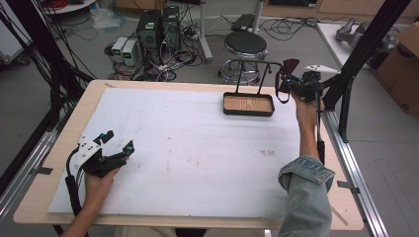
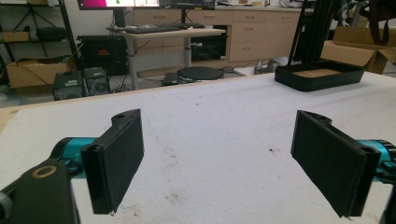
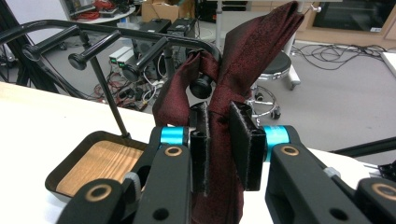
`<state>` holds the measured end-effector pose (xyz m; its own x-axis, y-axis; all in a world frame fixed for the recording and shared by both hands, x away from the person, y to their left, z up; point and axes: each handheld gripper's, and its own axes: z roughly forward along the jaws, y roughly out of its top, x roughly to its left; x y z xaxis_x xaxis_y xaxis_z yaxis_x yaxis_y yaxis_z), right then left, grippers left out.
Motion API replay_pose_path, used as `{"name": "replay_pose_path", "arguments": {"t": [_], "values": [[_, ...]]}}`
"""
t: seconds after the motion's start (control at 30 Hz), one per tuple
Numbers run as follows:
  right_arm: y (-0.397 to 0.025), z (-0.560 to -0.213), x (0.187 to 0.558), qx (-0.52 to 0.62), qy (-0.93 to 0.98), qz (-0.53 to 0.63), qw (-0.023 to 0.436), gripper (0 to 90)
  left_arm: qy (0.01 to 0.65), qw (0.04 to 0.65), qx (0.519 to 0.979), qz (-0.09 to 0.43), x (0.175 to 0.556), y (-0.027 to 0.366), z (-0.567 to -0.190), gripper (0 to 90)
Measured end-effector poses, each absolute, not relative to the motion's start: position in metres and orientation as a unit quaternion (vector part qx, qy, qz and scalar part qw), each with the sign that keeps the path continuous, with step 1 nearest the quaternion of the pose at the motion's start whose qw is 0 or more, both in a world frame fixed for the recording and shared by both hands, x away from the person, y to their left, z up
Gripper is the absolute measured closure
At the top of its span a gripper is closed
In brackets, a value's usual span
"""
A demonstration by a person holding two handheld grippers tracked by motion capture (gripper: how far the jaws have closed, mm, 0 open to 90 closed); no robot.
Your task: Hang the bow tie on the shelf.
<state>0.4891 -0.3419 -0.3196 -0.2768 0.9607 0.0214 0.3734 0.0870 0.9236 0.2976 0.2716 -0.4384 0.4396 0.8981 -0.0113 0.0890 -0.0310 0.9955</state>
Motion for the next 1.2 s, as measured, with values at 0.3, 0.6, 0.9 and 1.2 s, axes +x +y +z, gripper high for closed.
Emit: {"name": "replay_pose_path", "arguments": {"t": [0.3, 0.6, 0.9, 1.2], "values": [[-0.333, -0.321, 0.491, 0.503, 0.667, 0.437, 0.333, 77.3, 0.394, 0.574, 0.626, 0.352, 0.298, 0.272, -0.438, 17.5], [-0.334, -0.319, 0.488, 0.500, 0.673, 0.435, 0.329, 75.9, 0.394, 0.573, 0.626, 0.353, 0.298, 0.272, -0.438, 17.5], [-0.338, -0.311, 0.480, 0.495, 0.669, 0.445, 0.330, 67.8, 0.394, 0.573, 0.626, 0.353, 0.297, 0.271, -0.438, 17.5], [-0.342, -0.303, 0.472, 0.487, 0.665, 0.462, 0.328, 56.9, 0.394, 0.573, 0.626, 0.354, 0.298, 0.271, -0.438, 17.5]]}}
